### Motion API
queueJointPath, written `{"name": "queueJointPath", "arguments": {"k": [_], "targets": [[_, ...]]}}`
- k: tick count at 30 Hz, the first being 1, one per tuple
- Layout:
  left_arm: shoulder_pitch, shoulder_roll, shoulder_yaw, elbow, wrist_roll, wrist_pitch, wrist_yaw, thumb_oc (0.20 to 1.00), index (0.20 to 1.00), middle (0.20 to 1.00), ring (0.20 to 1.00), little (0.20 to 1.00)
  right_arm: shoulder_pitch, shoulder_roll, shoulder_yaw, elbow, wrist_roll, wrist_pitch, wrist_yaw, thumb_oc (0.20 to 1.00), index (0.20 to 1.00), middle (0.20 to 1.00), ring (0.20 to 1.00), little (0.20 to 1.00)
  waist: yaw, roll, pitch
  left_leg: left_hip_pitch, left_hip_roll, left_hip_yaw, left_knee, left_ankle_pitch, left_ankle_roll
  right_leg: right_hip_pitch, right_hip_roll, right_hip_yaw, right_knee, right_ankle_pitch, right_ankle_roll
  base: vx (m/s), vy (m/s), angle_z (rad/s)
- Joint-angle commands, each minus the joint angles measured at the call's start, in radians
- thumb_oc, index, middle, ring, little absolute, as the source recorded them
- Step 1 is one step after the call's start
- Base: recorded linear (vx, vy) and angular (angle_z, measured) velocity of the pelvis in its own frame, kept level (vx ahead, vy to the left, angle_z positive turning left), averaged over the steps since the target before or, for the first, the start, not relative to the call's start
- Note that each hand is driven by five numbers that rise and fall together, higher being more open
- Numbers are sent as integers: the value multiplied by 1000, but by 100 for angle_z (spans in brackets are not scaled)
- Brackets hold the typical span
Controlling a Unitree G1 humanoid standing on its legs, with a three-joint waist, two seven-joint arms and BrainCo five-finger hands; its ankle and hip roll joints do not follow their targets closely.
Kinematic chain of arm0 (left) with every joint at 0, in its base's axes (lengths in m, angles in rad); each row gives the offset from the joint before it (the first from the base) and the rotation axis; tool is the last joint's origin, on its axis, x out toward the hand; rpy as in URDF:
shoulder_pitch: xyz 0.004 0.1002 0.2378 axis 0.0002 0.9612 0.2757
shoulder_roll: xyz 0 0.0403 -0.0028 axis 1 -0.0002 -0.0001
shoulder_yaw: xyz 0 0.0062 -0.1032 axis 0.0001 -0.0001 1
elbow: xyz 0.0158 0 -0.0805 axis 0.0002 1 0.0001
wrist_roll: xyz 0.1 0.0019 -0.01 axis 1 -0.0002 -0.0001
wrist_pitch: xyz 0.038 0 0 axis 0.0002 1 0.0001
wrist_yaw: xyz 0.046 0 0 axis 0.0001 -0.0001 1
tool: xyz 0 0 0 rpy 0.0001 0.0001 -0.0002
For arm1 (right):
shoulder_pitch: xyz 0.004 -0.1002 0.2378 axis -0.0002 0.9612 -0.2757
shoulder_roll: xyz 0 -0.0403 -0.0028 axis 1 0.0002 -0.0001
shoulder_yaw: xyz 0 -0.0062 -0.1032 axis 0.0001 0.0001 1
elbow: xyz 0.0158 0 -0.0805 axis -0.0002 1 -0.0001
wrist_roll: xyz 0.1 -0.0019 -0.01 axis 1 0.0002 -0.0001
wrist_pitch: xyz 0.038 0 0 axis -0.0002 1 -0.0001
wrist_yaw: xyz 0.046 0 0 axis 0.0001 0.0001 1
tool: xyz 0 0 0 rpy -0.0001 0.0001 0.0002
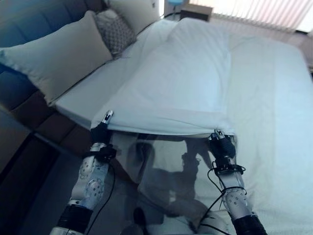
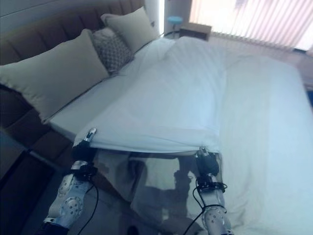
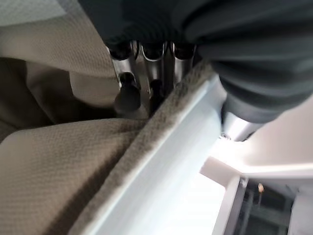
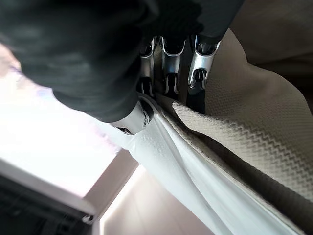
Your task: Make the bed
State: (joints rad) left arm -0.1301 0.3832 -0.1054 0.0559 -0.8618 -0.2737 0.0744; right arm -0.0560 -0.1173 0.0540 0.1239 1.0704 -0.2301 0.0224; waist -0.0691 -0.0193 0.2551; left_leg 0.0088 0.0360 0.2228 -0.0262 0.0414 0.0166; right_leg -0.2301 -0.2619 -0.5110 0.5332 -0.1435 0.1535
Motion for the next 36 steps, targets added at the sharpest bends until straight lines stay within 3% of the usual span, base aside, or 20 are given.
{"name": "queueJointPath", "arguments": {"k": [1, 3, 4, 5, 6, 7, 8, 9, 11, 13, 15, 17, 19, 20, 23, 28, 29, 31, 32, 36], "targets": [[10, 63, 280, -132, 5, -177, 17, 200, 200, 200, 200, 200, 15, -145, -219, 66, 48, -170, -30, 200, 200, 200, 200, 200, 9, 9, -103, 4, -46, 27, 177, -99, -65, 83, 62, -1, -331, 218, -21, 134, 78, 15], [19, 59, 295, -132, 17, -173, 13, 200, 200, 200, 200, 200, 6, -149, -215, 67, 42, -172, -36, 200, 200, 200, 200, 200, 38, 11, -107, 11, -32, 20, 226, -111, -85, 123, 51, -48, -346, 186, -21, 106, 102, 37], [37, 60, 294, -134, 31, -169, 18, 200, 200, 200, 200, 200, -2, -159, -198, 80, 25, -156, -43, 200, 200, 200, 200, 200, 51, -1, -95, -8, -2, 1, 245, -95, -95, 155, 49, -57, -354, 188, -43, 106, 121, 48], [38, 61, 295, -134, 32, -169, 19, 200, 200, 200, 200, 200, -3, -158, -197, 81, 25, -156, -44, 200, 200, 200, 200, 200, 52, 3, -99, 0, 3, -13, 246, -112, -104, 160, 59, -36, -351, 170, -31, -10, 187, 30], [48, 65, 290, -135, 41, -157, 22, 200, 200, 200, 200, 200, 3, -158, -189, 78, 17, -148, -44, 200, 200, 200, 200, 200, 52, -12, -102, -17, 31, -4, 248, -92, -107, 164, 44, -48, -369, 199, -35, 75, 308, -30], [62, 78, 290, -130, 64, -150, 34, 200, 200, 200, 200, 200, 1, -164, -168, 81, -4, -129, -55, 200, 200, 200, 200, 200, 65, -30, -109, -54, 153, -40, 249, -43, -144, 183, -1, -38, -389, 183, -16, 7, 315, -30], [63, 78, 290, -131, 64, -150, 34, 200, 200, 200, 200, 200, 2, -163, -168, 80, -5, -129, -57, 200, 200, 200, 200, 200, 65, -30, -112, -57, 156, -40, 251, -43, -145, 180, 1, -37, -388, 182, -17, 70, 465, -2], [75, 86, 283, -143, 90, -142, 37, 200, 200, 200, 200, 200, 14, -175, -148, 82, -32, -107, -54, 200, 200, 200, 200, 200, 69, -35, -113, -71, 219, -81, 230, 13, -163, 177, -27, -18, -385, 178, -2, 47, 318, 9], [85, 90, 287, -146, 83, -137, 35, 200, 200, 200, 200, 200, 26, -192, -137, 61, -28, -94, -53, 200, 200, 200, 200, 200, 72, -16, -120, -53, 280, -147, 144, 99, -185, 166, -72, 25, -356, 173, 22, 100, 587, -7], [80, 92, 276, -141, 94, -132, 36, 200, 200, 200, 200, 200, 33, -199, -133, 53, -34, -91, -58, 200, 200, 200, 200, 200, 68, -5, -117, -44, 280, -161, 129, 111, -204, 165, -97, 40, -343, 181, 31, 105, 479, -51], [68, 82, 252, -149, 95, -119, 7, 200, 200, 200, 200, 200, 67, -209, -145, 8, -59, -70, -46, 200, 200, 200, 200, 200, 44, 6, -112, -21, 239, -119, 97, 23, -200, 179, -155, 38, -324, 214, 57, 167, 536, -58], [30, 70, 207, -150, 96, -119, 7, 200, 200, 200, 200, 200, 104, -200, -146, -52, -94, -57, -54, 200, 200, 200, 200, 200, 24, -23, -101, -28, 147, -87, 126, -46, -166, 191, -247, 49, -319, 343, 89, 161, 472, 28], [35, 68, 206, -146, 115, -110, 17, 200, 200, 200, 200, 200, 119, -160, -103, -79, -112, -36, -32, 200, 200, 200, 200, 200, 19, -11, -85, 16, 80, -46, 94, -93, -106, 165, -274, 21, -268, 352, 78, 108, 491, 32], [39, 67, 208, -149, 117, -109, 18, 200, 200, 200, 200, 200, 121, -160, -102, -83, -115, -35, -34, 200, 200, 200, 200, 200, 24, -16, -80, 19, 74, -31, 92, -84, -100, 156, -285, 19, -258, 352, 63, 74, 474, 1], [52, 51, 222, -166, 119, -95, 15, 200, 200, 200, 200, 200, 114, -140, -71, -71, -113, -33, -21, 200, 200, 200, 200, 200, 33, 1, -64, 55, 40, 50, 73, -111, -67, 160, -259, -84, -153, 298, 57, -13, 339, -45], [91, 28, 220, -166, 145, -90, 35, 200, 200, 200, 200, 200, 115, -137, -30, -62, -95, -4, 35, 200, 200, 200, 200, 200, 26, -1, -70, 52, -12, 59, 62, -84, -45, 100, -33, -70, -123, 220, 38, 3, 195, -47], [112, 16, 229, -160, 164, -86, 39, 200, 200, 200, 200, 200, 124, -138, -20, -66, -89, -4, 50, 200, 200, 200, 200, 200, 34, -5, -79, 57, -22, 53, 68, -90, -50, 103, -6, -61, -182, 203, 25, -14, 59, -43], [132, 13, 246, -165, 172, -84, 27, 200, 200, 200, 200, 200, 131, -137, -24, -73, -77, 2, 58, 200, 200, 200, 200, 200, 39, -2, -84, 57, -17, 50, 69, -86, -55, 127, -10, -53, -250, 198, 11, -64, -65, -20], [168, -5, 252, -169, 174, -84, 16, 200, 200, 200, 200, 200, 136, -154, -20, -71, -70, 2, 71, 200, 200, 200, 200, 200, 36, -2, -96, 22, -16, 52, 120, -77, -64, 135, 53, 5, -338, 187, -37, -96, -93, 9], [201, -22, 281, -181, 192, -89, 4, 200, 200, 200, 200, 200, 122, -168, -5, -57, -88, 5, 72, 200, 200, 200, 200, 200, 74, 2, -103, -1, -1, 34, 204, -62, -98, 201, 70, -14, -428, 173, -56, -46, 1, -18]]}}
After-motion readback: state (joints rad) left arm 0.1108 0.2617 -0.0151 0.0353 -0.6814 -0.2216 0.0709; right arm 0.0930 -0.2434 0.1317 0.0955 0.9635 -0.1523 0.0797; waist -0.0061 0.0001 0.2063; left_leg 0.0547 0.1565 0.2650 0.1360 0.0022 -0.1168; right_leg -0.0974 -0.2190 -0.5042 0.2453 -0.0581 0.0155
